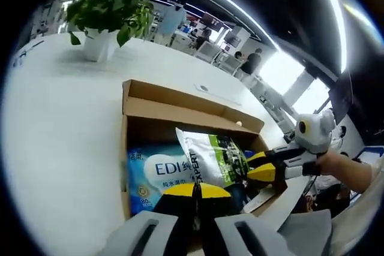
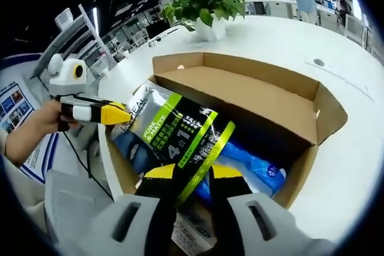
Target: Operate the shoe box by opening the lid, removing the specified soft item, and placing it in the target area until the item is outside and the box remains undamaged.
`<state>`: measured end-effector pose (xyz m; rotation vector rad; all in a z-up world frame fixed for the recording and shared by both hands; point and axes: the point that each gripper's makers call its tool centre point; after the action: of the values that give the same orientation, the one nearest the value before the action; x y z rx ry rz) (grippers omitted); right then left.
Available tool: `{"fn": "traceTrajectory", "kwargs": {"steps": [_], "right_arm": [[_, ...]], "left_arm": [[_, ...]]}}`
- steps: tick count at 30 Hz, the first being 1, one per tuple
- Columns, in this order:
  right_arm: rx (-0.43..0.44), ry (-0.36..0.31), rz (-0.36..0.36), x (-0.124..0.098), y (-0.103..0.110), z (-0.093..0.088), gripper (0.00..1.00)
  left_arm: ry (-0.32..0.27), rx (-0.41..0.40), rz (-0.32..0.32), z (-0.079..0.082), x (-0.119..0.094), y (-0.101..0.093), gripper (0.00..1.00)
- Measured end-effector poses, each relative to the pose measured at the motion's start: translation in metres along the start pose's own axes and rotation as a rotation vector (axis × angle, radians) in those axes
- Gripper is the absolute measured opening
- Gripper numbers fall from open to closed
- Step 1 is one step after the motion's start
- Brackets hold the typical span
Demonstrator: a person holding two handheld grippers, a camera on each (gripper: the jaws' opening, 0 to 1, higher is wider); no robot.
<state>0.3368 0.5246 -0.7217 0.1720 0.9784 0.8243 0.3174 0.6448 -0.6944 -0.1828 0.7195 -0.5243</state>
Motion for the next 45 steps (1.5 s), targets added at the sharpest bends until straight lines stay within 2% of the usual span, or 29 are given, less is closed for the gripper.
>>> {"fn": "traceTrajectory", "kwargs": {"steps": [6, 19, 34, 45], "right_arm": [[0.019, -0.053, 0.012, -0.006, 0.004, 0.008, 0.00], [0.044, -0.118, -0.027, -0.026, 0.003, 0.017, 0.00], [0.101, -0.205, -0.055, -0.064, -0.002, 0.030, 0.00], [0.154, -0.245, -0.101, -0.094, -0.020, 0.032, 0.00]], "left_arm": [[0.010, 0.005, -0.001, 0.001, 0.001, -0.003, 0.00], [-0.001, 0.051, -0.013, 0.015, 0.003, -0.017, 0.00], [-0.015, 0.079, -0.055, 0.033, 0.007, -0.044, 0.00], [-0.014, 0.119, -0.094, 0.046, 0.021, -0.071, 0.00]]}}
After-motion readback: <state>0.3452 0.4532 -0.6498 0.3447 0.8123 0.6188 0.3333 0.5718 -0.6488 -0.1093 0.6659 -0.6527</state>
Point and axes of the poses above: the point that each gripper's makers call its tool centre point, and the gripper's own axes: x roughly forward along the fingers, y roughly to its left, z roughly out of its top, and after that the axes turned 12 degrees about x, right-handed
